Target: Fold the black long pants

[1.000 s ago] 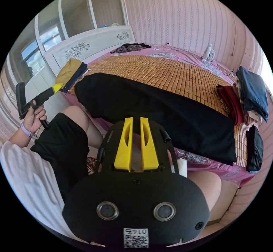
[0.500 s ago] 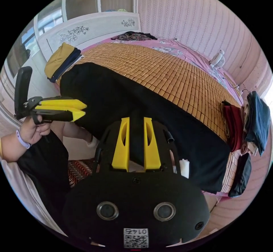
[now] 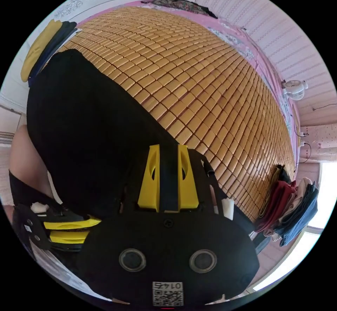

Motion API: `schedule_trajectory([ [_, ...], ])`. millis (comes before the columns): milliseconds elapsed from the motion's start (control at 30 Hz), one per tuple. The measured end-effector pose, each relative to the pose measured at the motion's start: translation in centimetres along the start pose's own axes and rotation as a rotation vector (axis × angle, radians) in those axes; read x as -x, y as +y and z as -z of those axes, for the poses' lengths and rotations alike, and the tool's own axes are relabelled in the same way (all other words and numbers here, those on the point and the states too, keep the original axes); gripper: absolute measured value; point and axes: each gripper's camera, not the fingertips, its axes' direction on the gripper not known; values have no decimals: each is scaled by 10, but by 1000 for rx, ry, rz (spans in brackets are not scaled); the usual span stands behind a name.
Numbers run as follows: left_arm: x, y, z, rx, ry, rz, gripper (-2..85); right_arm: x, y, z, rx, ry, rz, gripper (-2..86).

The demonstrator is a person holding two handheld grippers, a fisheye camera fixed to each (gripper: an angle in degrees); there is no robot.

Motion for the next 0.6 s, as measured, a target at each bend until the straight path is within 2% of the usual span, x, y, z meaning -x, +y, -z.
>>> schedule_trajectory([
  [133, 8, -17, -19, 82, 30, 32, 61, -24, -21, -5, 32, -128, -30, 2],
  [267, 15, -26, -23, 66, 33, 61, 11, -44, -29, -11, 21, -154, -30, -3],
  [433, 19, -37, -24, 85, 83, 71, -8, -69, -24, -7, -41, -183, -112, -4],
  [533, 14, -40, -25, 81, 62, 53, -9, -71, -13, 6, -107, -149, -78, -4],
  [600, 13, -42, -28, 90, 59, 51, -10, -66, -10, 3, -81, -155, -20, -1],
])
